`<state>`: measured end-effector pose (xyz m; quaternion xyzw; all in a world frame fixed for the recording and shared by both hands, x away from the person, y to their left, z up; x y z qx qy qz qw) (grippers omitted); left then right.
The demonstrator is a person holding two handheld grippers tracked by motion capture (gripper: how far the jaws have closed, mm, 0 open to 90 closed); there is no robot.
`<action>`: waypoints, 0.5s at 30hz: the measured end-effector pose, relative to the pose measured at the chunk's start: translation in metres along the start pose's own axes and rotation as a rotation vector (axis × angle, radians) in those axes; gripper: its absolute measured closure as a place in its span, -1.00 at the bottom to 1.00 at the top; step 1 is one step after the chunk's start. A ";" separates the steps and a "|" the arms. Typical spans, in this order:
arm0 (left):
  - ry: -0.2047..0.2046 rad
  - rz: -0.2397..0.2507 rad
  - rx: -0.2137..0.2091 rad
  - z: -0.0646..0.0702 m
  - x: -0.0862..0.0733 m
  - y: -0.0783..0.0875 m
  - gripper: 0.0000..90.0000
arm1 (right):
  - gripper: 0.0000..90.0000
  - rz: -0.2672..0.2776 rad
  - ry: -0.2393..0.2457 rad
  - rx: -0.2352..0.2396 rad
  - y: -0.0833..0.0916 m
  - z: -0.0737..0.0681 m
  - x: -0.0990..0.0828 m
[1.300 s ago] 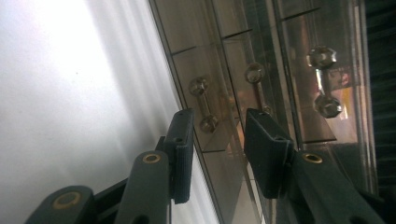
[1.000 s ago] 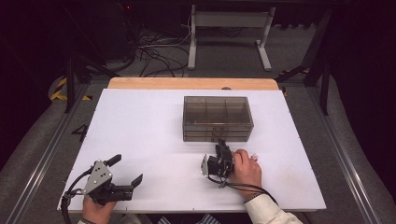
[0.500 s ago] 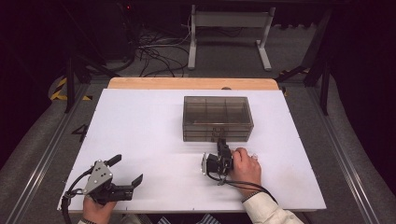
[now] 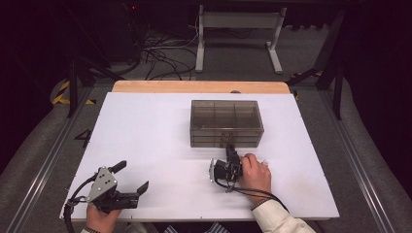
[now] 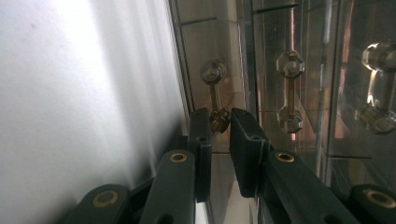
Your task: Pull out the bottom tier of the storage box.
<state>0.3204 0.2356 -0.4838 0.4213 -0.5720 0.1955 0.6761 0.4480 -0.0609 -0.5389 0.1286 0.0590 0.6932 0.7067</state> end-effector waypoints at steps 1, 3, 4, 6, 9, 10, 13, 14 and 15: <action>-0.003 -0.001 0.000 0.000 0.000 0.000 -0.94 | 0.77 0.007 -0.009 -0.006 0.001 0.001 0.000; -0.002 -0.002 -0.001 0.000 0.000 0.000 -0.94 | 0.77 0.004 -0.018 0.006 0.003 0.002 0.000; -0.004 -0.002 -0.001 0.000 0.000 0.000 -0.94 | 0.77 0.004 -0.018 0.006 0.003 0.002 0.000; -0.002 -0.002 0.000 0.000 0.000 0.000 -0.94 | 0.77 0.008 -0.031 0.014 0.006 0.002 0.000; 0.000 -0.001 0.000 0.000 0.000 0.000 -0.94 | 0.77 0.010 -0.026 0.020 0.011 0.003 0.000; -0.001 -0.002 -0.001 0.000 0.000 0.000 -0.94 | 0.77 0.011 -0.028 0.022 0.013 0.003 0.000; -0.002 -0.001 0.002 0.000 0.000 0.000 -0.94 | 0.77 0.017 -0.032 0.036 0.017 0.004 0.000; -0.002 -0.001 0.002 0.000 0.000 0.000 -0.94 | 0.77 0.017 -0.032 0.036 0.017 0.004 0.000; -0.001 0.001 0.001 0.000 0.000 0.000 -0.94 | 0.76 0.022 -0.034 0.046 0.019 0.003 -0.001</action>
Point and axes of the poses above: each handheld gripper's, and its own axes: y roughly backward along the jaws, x roughly out of its top, z roughly to its right, the point moved 8 cm from there along -y, roughly forward along the jaws, and after that the axes turned 1 degree about -x, right-handed, at the moved point
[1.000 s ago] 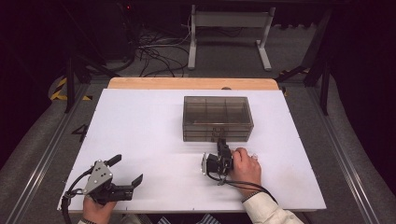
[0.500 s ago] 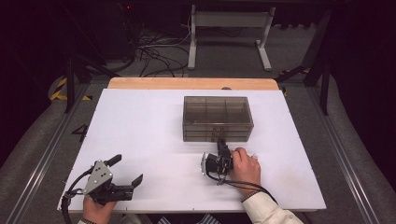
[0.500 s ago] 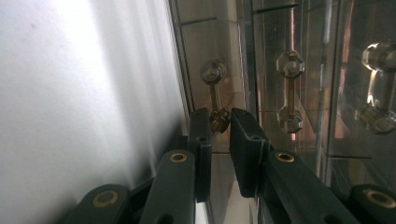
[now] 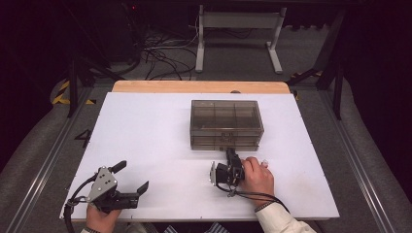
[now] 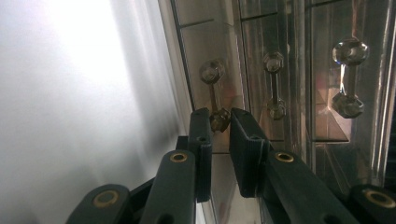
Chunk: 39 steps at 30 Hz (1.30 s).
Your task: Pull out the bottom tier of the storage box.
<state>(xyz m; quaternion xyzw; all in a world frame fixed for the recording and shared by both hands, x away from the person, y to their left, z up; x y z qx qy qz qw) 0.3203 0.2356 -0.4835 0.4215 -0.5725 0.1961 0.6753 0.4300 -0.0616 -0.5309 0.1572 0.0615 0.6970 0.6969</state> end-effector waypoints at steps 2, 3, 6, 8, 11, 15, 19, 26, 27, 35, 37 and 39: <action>-0.001 -0.003 0.000 0.000 0.000 0.000 -0.94 | 0.76 0.003 0.006 0.004 0.002 0.000 0.000; -0.001 -0.003 0.000 0.000 0.000 0.000 -0.94 | 0.76 0.003 0.006 0.004 0.002 0.000 0.000; 0.000 -0.002 -0.001 0.000 0.000 0.000 -0.94 | 0.66 0.001 -0.014 0.063 0.004 -0.002 -0.001; 0.000 -0.003 -0.001 0.000 0.000 0.000 -0.94 | 0.57 0.003 -0.039 0.091 0.007 -0.002 -0.002; 0.001 -0.003 -0.002 0.000 0.000 -0.001 -0.94 | 0.52 0.010 -0.073 0.117 0.011 0.001 -0.001; 0.000 -0.003 -0.001 0.000 0.000 -0.001 -0.94 | 0.47 0.046 -0.125 0.154 0.017 0.008 0.001; -0.002 -0.004 -0.001 0.000 -0.001 -0.001 -0.94 | 0.45 0.068 -0.144 0.169 0.021 0.011 0.002; 0.000 -0.004 0.000 0.000 -0.001 -0.001 -0.94 | 0.41 0.105 -0.174 0.187 0.027 0.017 0.004; 0.000 -0.004 0.000 0.000 -0.001 -0.001 -0.94 | 0.38 0.112 -0.182 0.194 0.027 0.018 0.005; -0.001 -0.004 -0.001 0.000 -0.001 -0.001 -0.94 | 0.34 0.163 -0.257 0.259 0.035 0.029 0.004; -0.001 -0.003 -0.001 0.000 -0.001 -0.001 -0.94 | 0.33 0.172 -0.273 0.272 0.035 0.030 0.005; -0.003 -0.003 0.001 -0.001 -0.001 -0.001 -0.94 | 0.31 0.191 -0.293 0.301 0.038 0.033 0.004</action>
Point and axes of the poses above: each handheld gripper's, and its own axes: y roughly backward along the jaws, x roughly out of its top, z roughly to its right, the point moved 8 cm from there along -y, roughly forward along the jaws, and after that the axes turned 1 degree about -x, right-handed, at the moved point
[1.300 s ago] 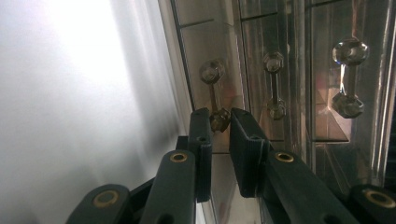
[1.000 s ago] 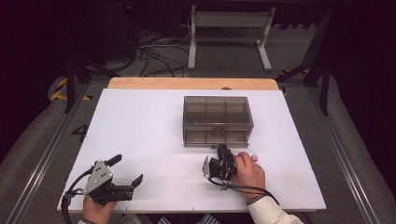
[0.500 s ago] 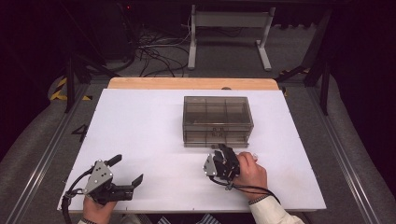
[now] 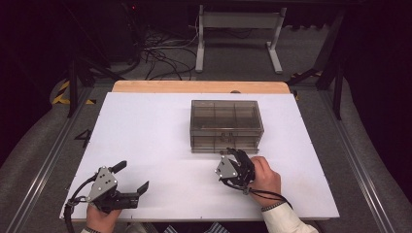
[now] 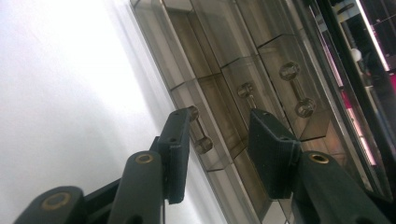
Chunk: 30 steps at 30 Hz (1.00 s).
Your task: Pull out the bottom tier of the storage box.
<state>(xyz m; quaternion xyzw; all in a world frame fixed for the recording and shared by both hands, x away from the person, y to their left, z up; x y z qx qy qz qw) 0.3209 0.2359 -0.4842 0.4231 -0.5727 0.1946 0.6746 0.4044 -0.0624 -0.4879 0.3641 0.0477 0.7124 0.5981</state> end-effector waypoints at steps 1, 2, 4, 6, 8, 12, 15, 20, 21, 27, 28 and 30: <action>0.000 0.001 -0.001 0.000 0.000 0.000 -0.94 | 0.31 0.003 -0.008 0.002 0.001 0.001 0.000; 0.000 0.001 -0.001 0.000 0.000 0.000 -0.94 | 0.31 0.004 -0.014 0.016 0.001 0.000 0.000; 0.000 0.000 0.000 0.000 0.000 0.000 -0.94 | 0.30 0.009 -0.011 0.033 0.002 0.001 0.000; 0.000 0.000 -0.001 0.000 0.000 0.000 -0.94 | 0.30 0.010 -0.017 0.037 0.003 0.002 0.000; 0.000 0.000 0.000 0.000 0.000 0.000 -0.94 | 0.30 0.010 -0.025 0.043 0.002 0.002 0.001; 0.000 -0.002 -0.004 0.000 0.000 0.000 -0.94 | 0.28 0.030 -0.091 0.141 0.003 0.005 0.001; 0.000 -0.001 -0.004 0.000 0.000 0.000 -0.94 | 0.24 0.026 -0.158 0.234 0.002 0.008 0.000; 0.001 -0.002 -0.004 0.001 0.000 -0.001 -0.94 | 0.24 0.020 -0.210 0.296 -0.002 0.013 -0.003; -0.001 -0.003 -0.005 0.001 0.000 -0.002 -0.94 | 0.25 0.006 -0.221 0.323 -0.006 0.014 -0.005; -0.003 -0.002 -0.004 0.000 0.000 -0.001 -0.94 | 0.28 -0.028 -0.242 0.366 -0.016 0.018 -0.010; -0.003 -0.002 -0.004 0.000 0.000 -0.001 -0.94 | 0.28 -0.028 -0.242 0.366 -0.016 0.018 -0.010; -0.001 0.000 -0.003 0.000 0.000 -0.001 -0.94 | 0.27 -0.047 -0.256 0.374 -0.023 0.021 -0.014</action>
Point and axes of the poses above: each handheld gripper's, and its own axes: y roughly backward along the jaws, x roughly out of its top, z roughly to its right, the point moved 8 cm from there along -y, roughly forward along the jaws, and after that the axes turned 1 degree about -x, right-handed, at the moved point
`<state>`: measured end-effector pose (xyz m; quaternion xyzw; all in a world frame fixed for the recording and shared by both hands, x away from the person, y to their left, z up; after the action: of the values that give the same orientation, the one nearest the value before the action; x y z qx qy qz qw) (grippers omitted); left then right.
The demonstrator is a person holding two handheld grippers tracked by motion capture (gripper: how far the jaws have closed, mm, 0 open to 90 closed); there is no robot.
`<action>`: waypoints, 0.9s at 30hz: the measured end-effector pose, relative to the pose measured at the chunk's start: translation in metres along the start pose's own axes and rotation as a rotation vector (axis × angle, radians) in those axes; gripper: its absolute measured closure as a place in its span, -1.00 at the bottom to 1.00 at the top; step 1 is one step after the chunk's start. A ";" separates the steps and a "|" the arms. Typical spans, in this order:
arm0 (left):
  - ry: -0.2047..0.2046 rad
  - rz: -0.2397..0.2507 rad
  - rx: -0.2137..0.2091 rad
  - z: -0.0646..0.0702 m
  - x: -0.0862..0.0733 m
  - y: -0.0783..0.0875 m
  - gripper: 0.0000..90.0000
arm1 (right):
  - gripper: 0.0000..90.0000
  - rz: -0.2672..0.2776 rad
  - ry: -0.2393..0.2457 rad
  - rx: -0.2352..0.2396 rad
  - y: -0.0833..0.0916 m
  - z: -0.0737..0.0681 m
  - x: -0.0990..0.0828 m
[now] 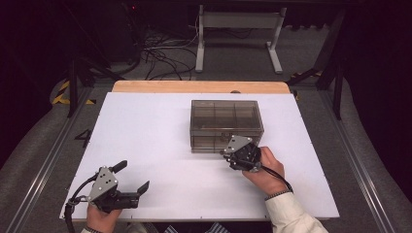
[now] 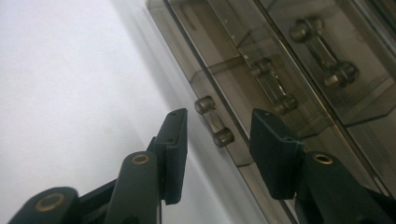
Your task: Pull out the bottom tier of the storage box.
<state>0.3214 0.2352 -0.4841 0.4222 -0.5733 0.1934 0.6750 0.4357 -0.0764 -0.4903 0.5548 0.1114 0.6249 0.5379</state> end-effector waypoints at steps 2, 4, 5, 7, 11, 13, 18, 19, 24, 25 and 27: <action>0.000 0.000 -0.001 0.000 0.000 0.000 -0.94 | 0.27 -0.010 -0.012 0.011 -0.003 0.003 -0.002; 0.001 0.000 -0.001 0.000 0.000 0.000 -0.94 | 0.26 -0.019 -0.026 0.019 -0.007 0.007 -0.005; 0.001 0.000 -0.001 0.000 0.000 0.000 -0.94 | 0.25 -0.026 -0.031 0.021 -0.008 0.008 -0.006; -0.002 -0.001 -0.002 0.000 0.000 0.000 -0.94 | 0.24 -0.031 -0.035 0.023 -0.010 0.009 -0.007; 0.000 -0.003 -0.002 0.000 0.000 -0.001 -0.94 | 0.24 -0.044 -0.044 0.040 -0.016 0.010 -0.009; 0.000 -0.003 -0.001 0.000 0.000 -0.001 -0.94 | 0.26 -0.042 -0.051 0.048 -0.017 0.011 -0.009; 0.001 -0.007 -0.002 0.000 -0.001 -0.001 -0.94 | 0.38 -0.061 -0.061 0.072 -0.012 0.011 -0.011; -0.002 -0.007 -0.003 0.000 -0.001 -0.001 -0.94 | 0.39 -0.065 -0.063 0.078 -0.011 0.010 -0.011; 0.001 -0.005 -0.002 0.000 -0.001 -0.001 -0.94 | 0.44 -0.081 -0.064 0.110 -0.007 0.005 -0.012; 0.001 -0.006 -0.001 0.000 -0.001 -0.001 -0.94 | 0.45 -0.084 -0.072 0.114 -0.006 0.005 -0.012; 0.000 -0.007 0.003 0.000 -0.001 -0.001 -0.94 | 0.46 -0.101 -0.073 0.133 -0.004 0.002 -0.013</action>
<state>0.3221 0.2344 -0.4854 0.4252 -0.5713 0.1918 0.6753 0.4375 -0.0864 -0.5003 0.6053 0.1611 0.5675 0.5343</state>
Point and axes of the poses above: each handheld gripper's, and its own axes: y roughly backward along the jaws, x roughly out of its top, z roughly to its right, the point moved 8 cm from there along -y, roughly forward along the jaws, and after that the axes turned 1 degree about -x, right-handed, at the moved point
